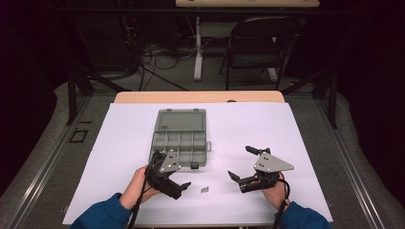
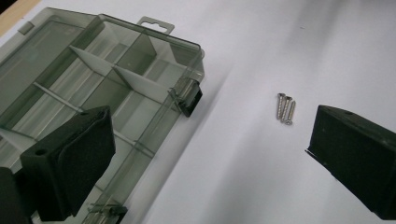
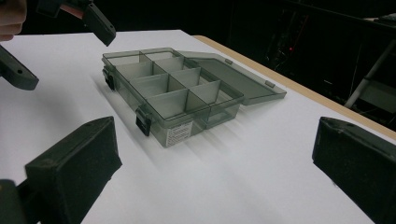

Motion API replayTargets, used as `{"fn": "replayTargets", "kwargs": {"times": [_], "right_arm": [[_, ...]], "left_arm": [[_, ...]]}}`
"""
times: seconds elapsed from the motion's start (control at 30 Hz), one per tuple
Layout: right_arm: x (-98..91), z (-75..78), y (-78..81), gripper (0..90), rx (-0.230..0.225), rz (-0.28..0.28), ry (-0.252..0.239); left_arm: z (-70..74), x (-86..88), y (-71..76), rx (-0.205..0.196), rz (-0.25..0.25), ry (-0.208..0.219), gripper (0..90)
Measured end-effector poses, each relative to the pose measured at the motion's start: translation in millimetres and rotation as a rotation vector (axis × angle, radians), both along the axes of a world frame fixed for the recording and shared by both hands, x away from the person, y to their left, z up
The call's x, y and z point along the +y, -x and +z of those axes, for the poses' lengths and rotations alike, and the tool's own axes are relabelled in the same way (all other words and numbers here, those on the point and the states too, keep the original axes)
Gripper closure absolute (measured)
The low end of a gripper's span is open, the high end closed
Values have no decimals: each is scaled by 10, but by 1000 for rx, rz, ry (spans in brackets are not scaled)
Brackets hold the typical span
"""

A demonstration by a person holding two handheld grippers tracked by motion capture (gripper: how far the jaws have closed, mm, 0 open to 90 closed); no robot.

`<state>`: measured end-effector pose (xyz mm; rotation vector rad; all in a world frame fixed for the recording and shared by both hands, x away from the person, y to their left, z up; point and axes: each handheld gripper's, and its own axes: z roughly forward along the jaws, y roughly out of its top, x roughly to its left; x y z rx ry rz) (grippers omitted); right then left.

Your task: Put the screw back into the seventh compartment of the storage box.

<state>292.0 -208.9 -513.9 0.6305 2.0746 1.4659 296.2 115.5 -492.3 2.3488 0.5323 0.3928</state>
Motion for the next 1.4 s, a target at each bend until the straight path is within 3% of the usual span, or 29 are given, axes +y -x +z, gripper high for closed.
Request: {"fn": "replayTargets", "kwargs": {"times": [0.47, 0.57, 0.83, 1.03, 1.17, 1.4], "right_arm": [[15, 0, -14, 0, 3, 11, 10], [18, -6, -20, 1, 10, 11, 14], [31, -5, -10, 5, 8, 12, 23], [31, -17, -17, 9, 10, 12, 19], [37, -19, -10, 9, 11, 13, 26], [31, -35, -22, 9, 19, 12, 26]], "left_arm": [[-136, -297, -19, 46, -61, -93, 15], [-173, -356, -48, 67, -85, -124, 77], [-252, -523, -98, 110, -121, -144, 346], [-334, -621, -168, 172, -142, -164, 525], [-368, -655, -199, 208, -154, -151, 612], [-404, -724, -223, 235, -195, -181, 707]]}}
